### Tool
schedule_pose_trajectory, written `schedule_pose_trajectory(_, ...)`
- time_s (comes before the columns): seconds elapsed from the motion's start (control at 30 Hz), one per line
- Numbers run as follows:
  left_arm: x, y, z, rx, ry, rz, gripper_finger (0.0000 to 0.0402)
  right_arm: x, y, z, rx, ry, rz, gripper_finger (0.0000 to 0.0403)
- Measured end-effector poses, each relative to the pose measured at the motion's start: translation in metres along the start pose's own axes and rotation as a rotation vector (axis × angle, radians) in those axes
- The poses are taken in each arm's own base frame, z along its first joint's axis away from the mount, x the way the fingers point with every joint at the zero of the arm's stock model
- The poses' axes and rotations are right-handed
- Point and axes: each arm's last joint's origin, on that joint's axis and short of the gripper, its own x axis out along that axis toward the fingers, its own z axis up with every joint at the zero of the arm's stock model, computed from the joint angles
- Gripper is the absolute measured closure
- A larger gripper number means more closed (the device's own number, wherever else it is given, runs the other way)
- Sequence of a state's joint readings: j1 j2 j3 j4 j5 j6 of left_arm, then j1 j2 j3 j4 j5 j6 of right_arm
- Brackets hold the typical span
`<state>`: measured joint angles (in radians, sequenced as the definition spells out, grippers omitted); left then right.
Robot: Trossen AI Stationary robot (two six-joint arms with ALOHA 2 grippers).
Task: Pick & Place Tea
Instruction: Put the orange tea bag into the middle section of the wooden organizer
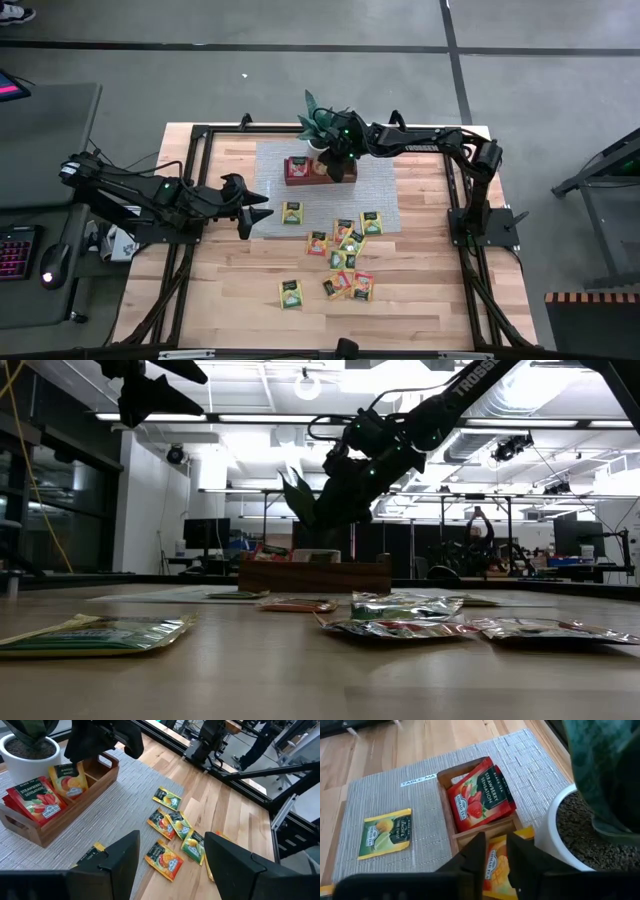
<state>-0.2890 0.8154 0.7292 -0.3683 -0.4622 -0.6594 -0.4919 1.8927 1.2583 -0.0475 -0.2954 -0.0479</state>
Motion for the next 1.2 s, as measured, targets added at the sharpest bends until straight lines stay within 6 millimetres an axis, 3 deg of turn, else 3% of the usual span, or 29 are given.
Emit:
schedule_pose_trajectory(0.2,0.0,0.0,0.0,0.005,0.001,-0.001,0.0182,0.0,0.001,0.0,0.03,-0.001,0.009,0.0281)
schedule_pose_trajectory(0.4,0.0,-0.001,0.0,0.025,0.017,-0.023,0.0182,0.001,0.013,0.008,0.048,-0.009,0.053,0.0259)
schedule_pose_trajectory(1.03,0.0,0.001,-0.004,0.07,0.063,-0.023,0.0182,0.012,0.081,0.002,0.013,0.095,0.188,0.0261)
schedule_pose_trajectory(1.2,0.0,0.002,-0.005,0.078,0.076,-0.012,0.0182,0.013,0.087,0.001,0.003,0.097,0.142,0.0261)
